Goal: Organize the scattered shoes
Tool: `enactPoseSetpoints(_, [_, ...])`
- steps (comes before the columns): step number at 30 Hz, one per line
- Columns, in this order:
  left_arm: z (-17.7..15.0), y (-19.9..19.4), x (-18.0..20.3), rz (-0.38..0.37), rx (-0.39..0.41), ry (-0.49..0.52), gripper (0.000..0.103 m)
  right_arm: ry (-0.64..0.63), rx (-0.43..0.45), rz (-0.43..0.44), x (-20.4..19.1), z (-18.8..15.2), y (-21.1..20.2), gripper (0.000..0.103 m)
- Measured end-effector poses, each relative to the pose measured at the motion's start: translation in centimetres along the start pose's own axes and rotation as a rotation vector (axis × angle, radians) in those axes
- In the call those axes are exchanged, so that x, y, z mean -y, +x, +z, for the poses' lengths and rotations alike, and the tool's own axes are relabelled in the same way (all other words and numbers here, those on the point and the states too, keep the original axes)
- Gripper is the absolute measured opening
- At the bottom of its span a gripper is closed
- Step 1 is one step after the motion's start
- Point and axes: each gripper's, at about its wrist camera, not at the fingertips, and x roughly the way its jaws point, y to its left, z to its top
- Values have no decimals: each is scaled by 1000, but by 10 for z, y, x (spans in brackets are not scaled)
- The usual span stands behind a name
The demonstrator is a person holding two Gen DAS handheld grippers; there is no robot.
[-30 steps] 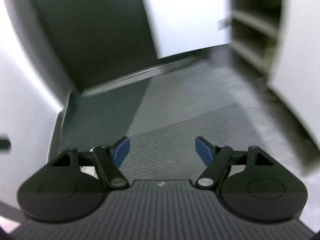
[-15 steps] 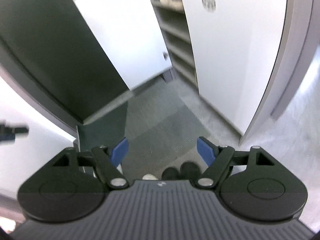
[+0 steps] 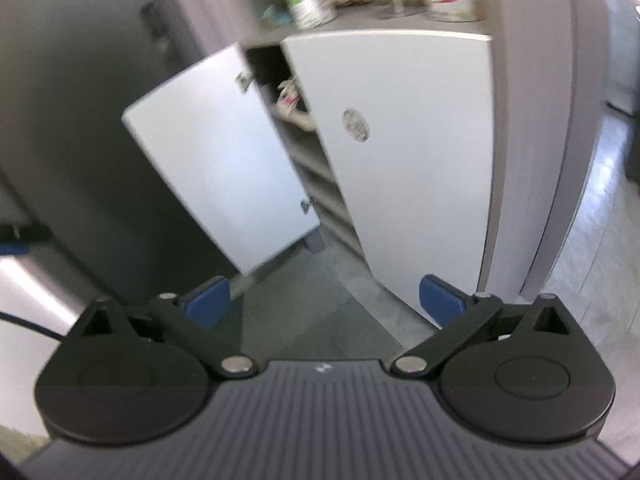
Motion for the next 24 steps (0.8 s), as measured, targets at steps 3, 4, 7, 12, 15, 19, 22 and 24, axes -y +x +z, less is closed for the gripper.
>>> enactPoseSetpoints(3, [17, 15, 6, -71, 33, 65, 103, 40, -19, 2, 6, 7, 14, 103])
enactPoseSetpoints(4, [23, 23, 6, -93, 46, 83, 103, 39, -27, -3, 7, 10, 20, 103])
enactPoseSetpoints(7, [45, 57, 0, -146, 90, 159, 103, 43, -53, -34, 5, 16, 41, 103])
enactPoseSetpoints(12, [116, 144, -20, -298, 169, 376, 103, 67, -69, -145, -6, 37, 94, 103])
enactPoseSetpoints(15, [170, 209, -31, -511, 187, 484, 102, 163, -57, -281, -21, 56, 121, 103])
enactPoseSetpoints(19, [234, 287, -29, -688, 90, 544, 98, 333, -41, -474, -43, 81, 153, 103])
enactPoseSetpoints(22, [276, 329, -17, -819, 87, 633, 97, 579, -20, -513, -75, 95, 176, 103])
enactPoseSetpoints(24, [293, 349, 2, -902, 128, 753, 94, 641, 7, -539, -101, 99, 178, 103])
